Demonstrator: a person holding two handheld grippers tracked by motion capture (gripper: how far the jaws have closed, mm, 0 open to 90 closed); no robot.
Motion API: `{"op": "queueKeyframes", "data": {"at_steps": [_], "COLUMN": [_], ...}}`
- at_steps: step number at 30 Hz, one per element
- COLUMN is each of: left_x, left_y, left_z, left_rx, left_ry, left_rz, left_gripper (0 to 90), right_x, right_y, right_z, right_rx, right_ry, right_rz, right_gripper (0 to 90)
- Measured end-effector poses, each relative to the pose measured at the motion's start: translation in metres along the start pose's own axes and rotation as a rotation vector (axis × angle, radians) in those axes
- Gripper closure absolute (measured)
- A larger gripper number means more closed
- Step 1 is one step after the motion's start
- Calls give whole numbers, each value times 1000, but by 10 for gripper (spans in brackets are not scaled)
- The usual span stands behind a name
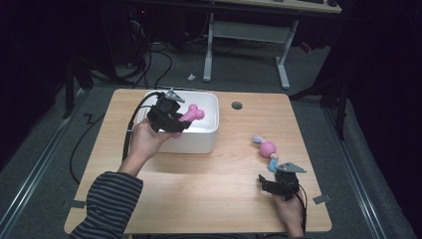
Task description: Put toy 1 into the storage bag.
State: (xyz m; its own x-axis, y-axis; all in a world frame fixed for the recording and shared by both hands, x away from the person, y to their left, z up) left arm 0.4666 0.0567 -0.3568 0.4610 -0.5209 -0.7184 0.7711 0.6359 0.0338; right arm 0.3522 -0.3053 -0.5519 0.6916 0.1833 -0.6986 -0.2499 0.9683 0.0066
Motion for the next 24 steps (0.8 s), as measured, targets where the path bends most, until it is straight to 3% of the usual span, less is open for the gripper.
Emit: {"op": "queueKeyframes", "data": {"at_steps": [9,24], "left_x": [10,26], "left_y": [11,23], "left_z": [0,9], "left_rx": [-28,-26], "left_ry": [4,23], "left_rz": [15,62], "left_gripper": [588,587], "right_x": [0,0], "right_y": [0,0], "right_z": [0,0], "right_rx": [0,0], "right_ry": [0,0], "right_rz": [0,0], "right_gripper": [225,225]}}
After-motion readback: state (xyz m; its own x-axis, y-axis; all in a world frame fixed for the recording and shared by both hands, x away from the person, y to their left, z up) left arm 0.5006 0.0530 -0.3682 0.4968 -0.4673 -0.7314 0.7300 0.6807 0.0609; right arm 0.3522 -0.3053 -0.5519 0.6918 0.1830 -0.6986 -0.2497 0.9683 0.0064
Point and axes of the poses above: each handheld gripper's, and its own axes: x roughly forward along the jaws, z roughly out of its top, y roughly to its left, the point moved 3 cm from there along x, roughly forward along the jaws, and after that the axes turned 2 degrees about x, right-handed, at the moved point
